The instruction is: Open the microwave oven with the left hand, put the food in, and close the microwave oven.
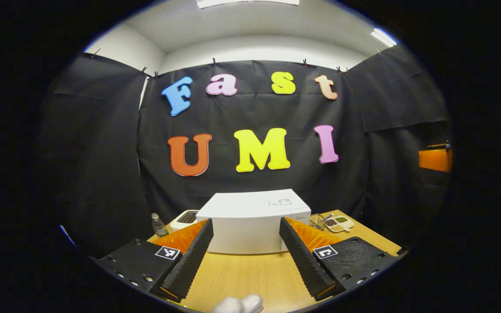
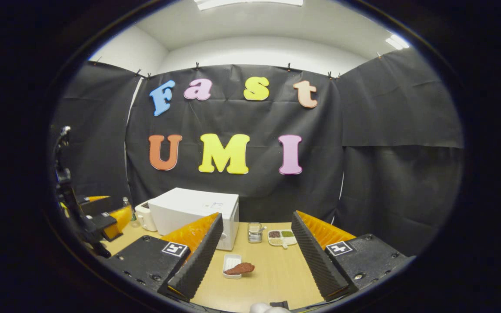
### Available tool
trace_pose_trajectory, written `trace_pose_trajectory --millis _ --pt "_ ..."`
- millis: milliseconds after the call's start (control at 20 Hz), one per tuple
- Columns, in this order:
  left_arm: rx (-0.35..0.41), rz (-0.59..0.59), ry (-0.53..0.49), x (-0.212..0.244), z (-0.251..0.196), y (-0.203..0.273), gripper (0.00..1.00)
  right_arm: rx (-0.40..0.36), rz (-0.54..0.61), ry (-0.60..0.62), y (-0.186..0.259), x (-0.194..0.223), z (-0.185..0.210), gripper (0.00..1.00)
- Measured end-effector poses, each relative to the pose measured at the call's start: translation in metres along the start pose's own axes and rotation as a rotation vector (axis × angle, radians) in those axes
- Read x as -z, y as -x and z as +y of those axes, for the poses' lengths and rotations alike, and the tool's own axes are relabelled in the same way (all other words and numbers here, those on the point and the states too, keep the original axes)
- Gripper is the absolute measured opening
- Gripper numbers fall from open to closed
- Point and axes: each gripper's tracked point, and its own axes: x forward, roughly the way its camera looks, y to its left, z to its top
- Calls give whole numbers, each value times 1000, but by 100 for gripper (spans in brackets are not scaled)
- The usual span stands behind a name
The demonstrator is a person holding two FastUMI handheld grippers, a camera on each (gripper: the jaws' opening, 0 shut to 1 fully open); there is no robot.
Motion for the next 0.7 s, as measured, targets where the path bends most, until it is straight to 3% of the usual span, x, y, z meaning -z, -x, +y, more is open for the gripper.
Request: trace_pose_trajectory --millis 100,150,200,250,400,550,600,650,700 --pt "18 12 13 22 -19 -26 95 6 8 20 -7 0 -10 100" --pt "24 26 1 34 -27 -41 95 10 10 30 -11 -2 -15 91" --pt "40 17 -12 42 -38 -54 100 15 7 35 -15 -4 -20 91" --pt "52 21 -30 53 -48 -68 95 19 9 37 -19 -5 -26 100" --pt "74 31 -55 86 -72 -110 95 33 31 26 -31 -1 -44 100" --pt "81 49 -8 114 -93 -153 95 60 58 47 -41 5 -66 100" --pt "74 60 -1 122 -96 -167 95 66 66 53 -45 9 -71 91" --pt "73 64 8 131 -100 -180 95 64 72 54 -49 12 -75 100" --pt "71 71 10 139 -104 -193 95 64 82 55 -52 15 -78 100"
